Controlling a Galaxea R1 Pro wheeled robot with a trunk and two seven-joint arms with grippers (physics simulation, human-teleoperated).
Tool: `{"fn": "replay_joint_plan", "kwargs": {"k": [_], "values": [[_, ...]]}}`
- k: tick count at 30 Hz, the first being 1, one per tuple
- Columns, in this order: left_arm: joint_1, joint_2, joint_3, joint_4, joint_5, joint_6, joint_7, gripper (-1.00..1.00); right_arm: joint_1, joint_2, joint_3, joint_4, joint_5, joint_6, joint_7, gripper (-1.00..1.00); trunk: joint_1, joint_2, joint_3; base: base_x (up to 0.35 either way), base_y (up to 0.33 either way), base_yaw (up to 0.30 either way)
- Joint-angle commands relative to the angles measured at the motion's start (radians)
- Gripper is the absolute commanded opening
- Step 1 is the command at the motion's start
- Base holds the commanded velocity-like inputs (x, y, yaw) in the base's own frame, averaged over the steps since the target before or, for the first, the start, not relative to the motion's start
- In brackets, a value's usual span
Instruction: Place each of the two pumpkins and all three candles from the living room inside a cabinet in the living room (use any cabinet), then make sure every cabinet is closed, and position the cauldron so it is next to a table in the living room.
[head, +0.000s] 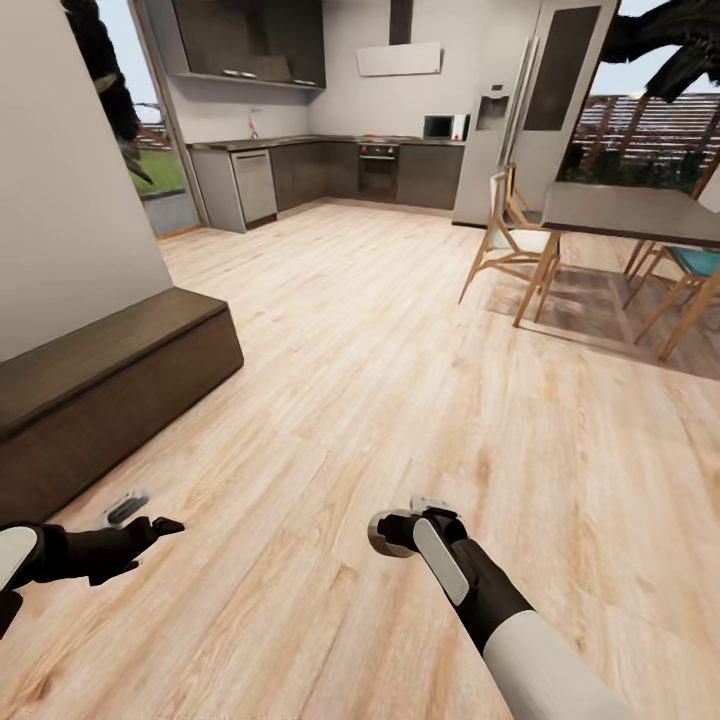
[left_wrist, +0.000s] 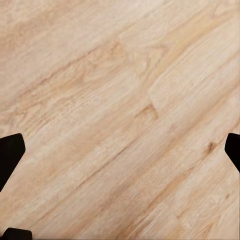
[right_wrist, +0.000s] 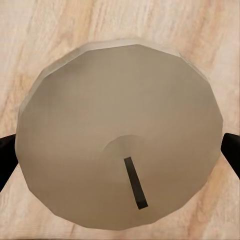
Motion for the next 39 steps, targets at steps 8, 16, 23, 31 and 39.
{"fn": "replay_joint_plan", "kwargs": {"k": [8,16,23,31,39], "values": [[0.000,0.000,0.000,-0.001,0.000,0.000,0.000,1.00,0.000,0.001,0.046,0.002,0.001,-0.006,-0.004,-1.00,-0.031,0.056,0.025,0.000,0.000,0.288],[0.000,-0.001,-0.001,-0.002,0.001,0.000,0.000,1.00,0.000,0.000,0.073,0.004,0.002,-0.007,-0.005,-1.00,-0.061,0.112,0.050,0.000,0.000,0.288],[0.000,0.000,-0.024,-0.004,0.000,0.000,0.000,1.00,0.000,0.000,0.074,0.005,0.001,-0.007,-0.004,-1.00,-0.088,0.161,0.072,0.000,0.000,0.288],[0.000,-0.001,-0.027,-0.004,0.000,0.000,0.000,1.00,0.000,0.000,0.074,0.005,0.002,-0.007,-0.003,-1.00,-0.119,0.217,0.097,0.000,0.000,0.288],[0.000,0.000,-0.028,-0.004,0.000,0.000,0.000,1.00,0.000,-0.002,0.077,0.000,0.001,-0.008,0.000,-1.00,-0.150,0.273,0.120,0.000,0.000,0.244]]}}
